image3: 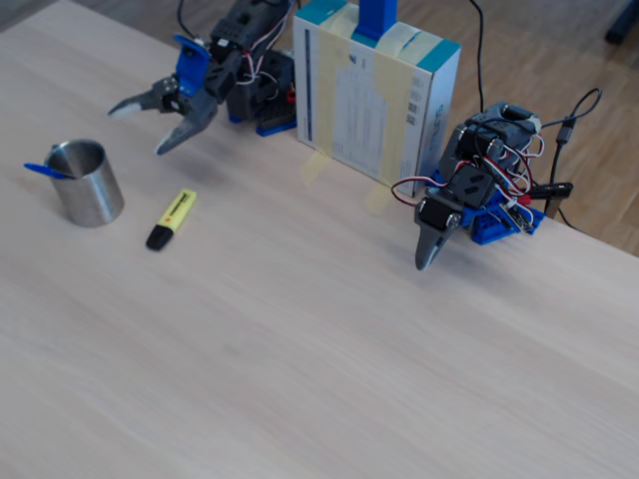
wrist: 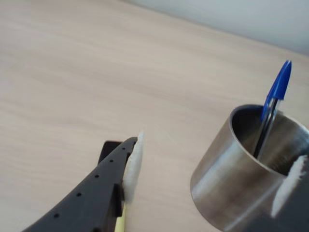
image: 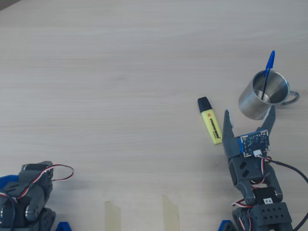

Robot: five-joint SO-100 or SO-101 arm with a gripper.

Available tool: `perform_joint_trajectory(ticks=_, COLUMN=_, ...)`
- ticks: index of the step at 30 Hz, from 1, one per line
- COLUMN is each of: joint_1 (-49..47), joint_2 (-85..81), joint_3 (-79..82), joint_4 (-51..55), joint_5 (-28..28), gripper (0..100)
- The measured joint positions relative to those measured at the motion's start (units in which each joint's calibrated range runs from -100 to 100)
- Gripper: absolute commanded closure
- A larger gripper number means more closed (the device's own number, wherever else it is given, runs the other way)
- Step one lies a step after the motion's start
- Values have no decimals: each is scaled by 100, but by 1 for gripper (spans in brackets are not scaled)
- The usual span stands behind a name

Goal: Grab the blue pen and put it in the silver cup.

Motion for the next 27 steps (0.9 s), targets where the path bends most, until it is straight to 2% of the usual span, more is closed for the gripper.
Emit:
perform_joint_trajectory(ticks=9, joint_1=299, joint_2=-1622, joint_3=9, joint_4=3760, joint_5=-5, gripper=56)
perform_joint_trajectory(ticks=15, joint_1=348, joint_2=-2661, joint_3=9, joint_4=5796, joint_5=-146, gripper=58)
perform_joint_trajectory(ticks=20, joint_1=283, joint_2=-2744, joint_3=0, joint_4=7077, joint_5=-748, gripper=76)
perform_joint_trajectory(ticks=23, joint_1=113, joint_2=-2753, joint_3=0, joint_4=7211, joint_5=-806, gripper=89)
perform_joint_trajectory(ticks=27, joint_1=-49, joint_2=-2753, joint_3=0, joint_4=7211, joint_5=-816, gripper=96)
